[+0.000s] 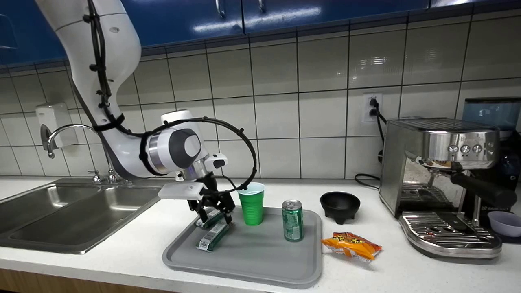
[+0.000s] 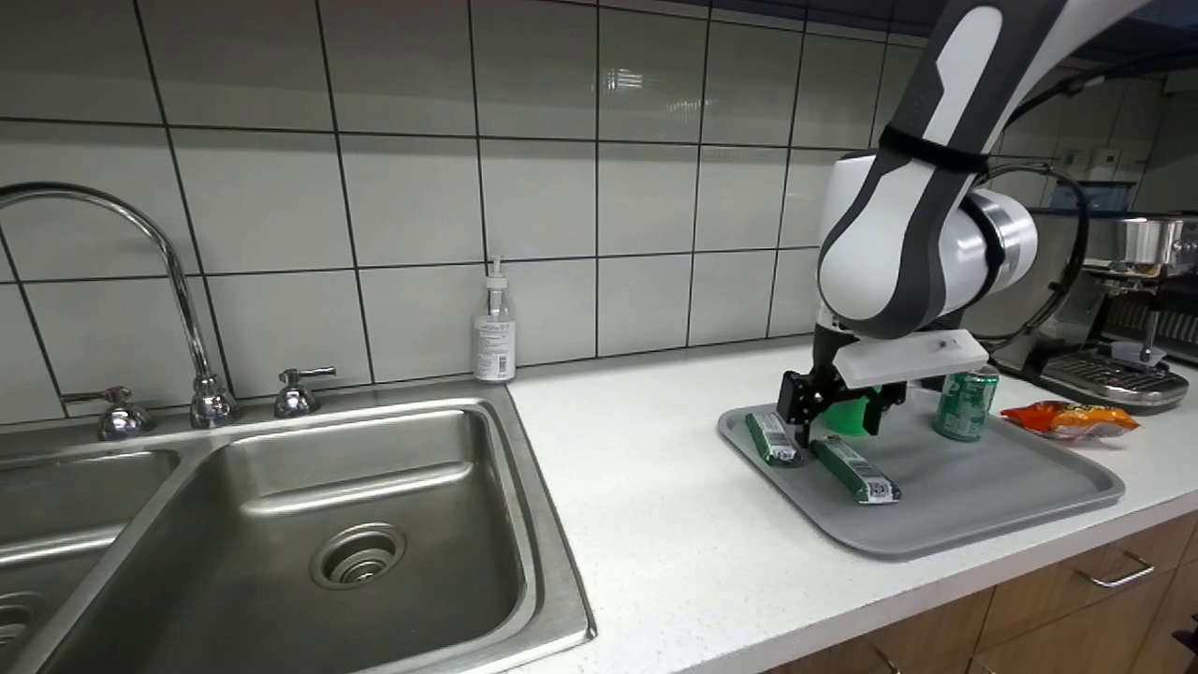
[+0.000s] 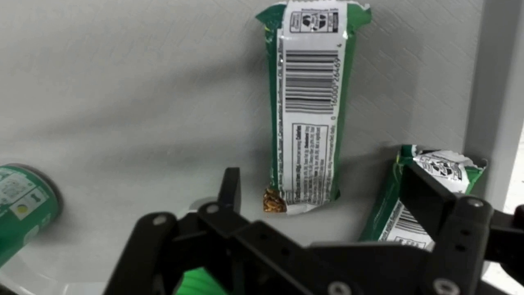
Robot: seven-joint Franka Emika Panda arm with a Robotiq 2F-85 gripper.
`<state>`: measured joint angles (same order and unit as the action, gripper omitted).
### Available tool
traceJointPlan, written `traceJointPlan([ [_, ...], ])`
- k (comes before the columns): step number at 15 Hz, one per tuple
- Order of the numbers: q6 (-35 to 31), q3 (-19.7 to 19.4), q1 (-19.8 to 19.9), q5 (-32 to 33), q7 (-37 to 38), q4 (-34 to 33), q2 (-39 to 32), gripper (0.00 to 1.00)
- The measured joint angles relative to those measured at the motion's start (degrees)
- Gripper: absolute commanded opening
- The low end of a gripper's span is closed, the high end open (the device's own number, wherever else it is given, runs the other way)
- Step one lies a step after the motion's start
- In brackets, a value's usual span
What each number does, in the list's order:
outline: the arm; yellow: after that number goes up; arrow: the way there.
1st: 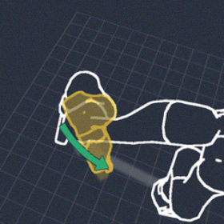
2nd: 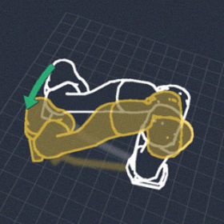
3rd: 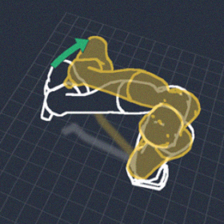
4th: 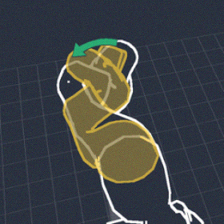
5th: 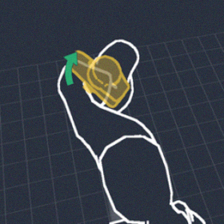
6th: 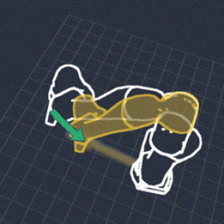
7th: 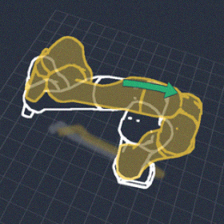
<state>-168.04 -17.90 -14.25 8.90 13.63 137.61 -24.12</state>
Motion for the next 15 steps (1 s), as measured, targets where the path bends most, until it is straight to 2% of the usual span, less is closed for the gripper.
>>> traceJointPlan([
  [8, -2.4, -0.2, -2.9, 0.1, 1.3, 0.1, 2.9, 1.0],
  [12, -3.2, -2.2, -6.5, 1.0, 4.4, 0.7, 4.5, 1.0],
  [15, -3.2, -2.8, -7.5, 1.2, 5.1, 1.1, 4.8, 1.0],
])
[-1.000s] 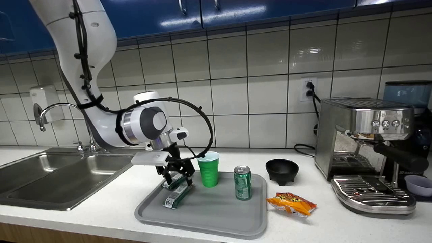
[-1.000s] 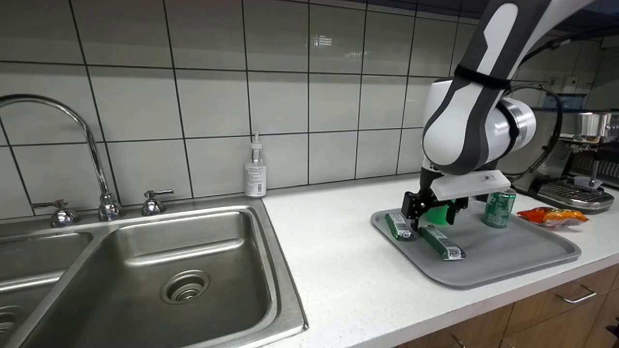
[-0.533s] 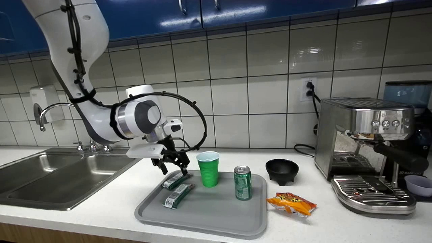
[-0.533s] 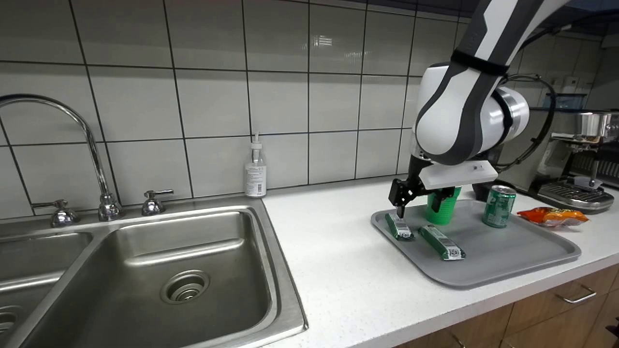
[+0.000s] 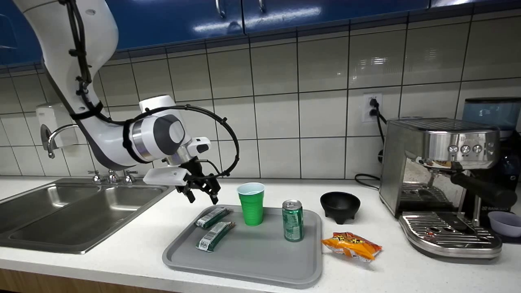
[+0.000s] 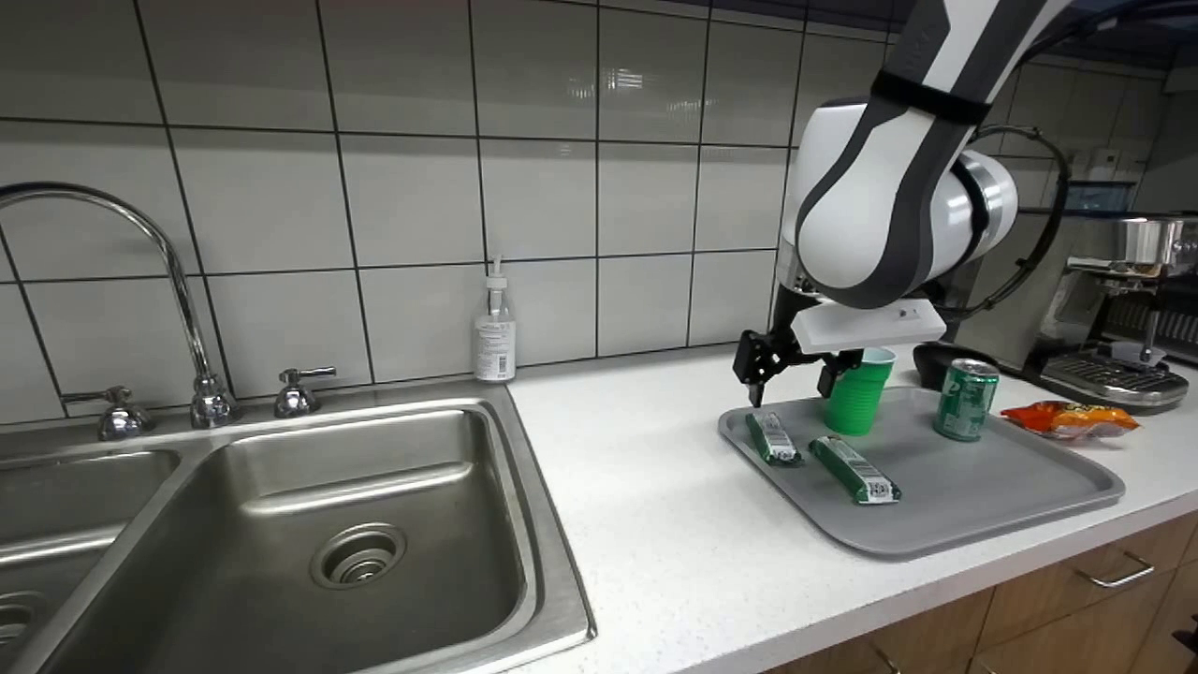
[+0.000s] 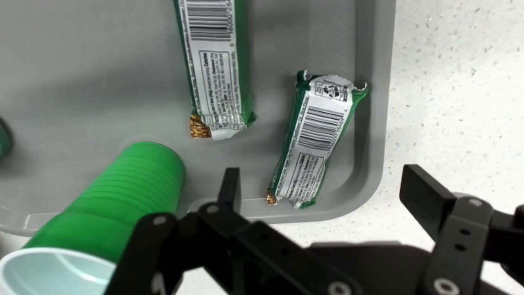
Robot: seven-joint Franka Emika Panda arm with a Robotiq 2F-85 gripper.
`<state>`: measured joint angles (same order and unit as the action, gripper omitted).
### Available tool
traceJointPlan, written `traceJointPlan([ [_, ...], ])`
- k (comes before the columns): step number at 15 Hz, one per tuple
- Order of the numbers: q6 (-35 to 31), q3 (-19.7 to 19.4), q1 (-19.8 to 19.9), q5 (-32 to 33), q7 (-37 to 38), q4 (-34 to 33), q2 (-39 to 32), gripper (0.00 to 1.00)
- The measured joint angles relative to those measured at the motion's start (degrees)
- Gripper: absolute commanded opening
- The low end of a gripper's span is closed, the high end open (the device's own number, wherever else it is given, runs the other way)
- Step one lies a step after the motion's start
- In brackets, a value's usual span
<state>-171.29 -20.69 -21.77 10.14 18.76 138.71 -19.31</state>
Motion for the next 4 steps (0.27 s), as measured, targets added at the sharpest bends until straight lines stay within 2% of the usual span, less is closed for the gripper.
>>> traceJointPlan([
  [4, -0.1, -0.2, 0.0, 0.0, 0.0, 0.2, 0.0, 1.0],
])
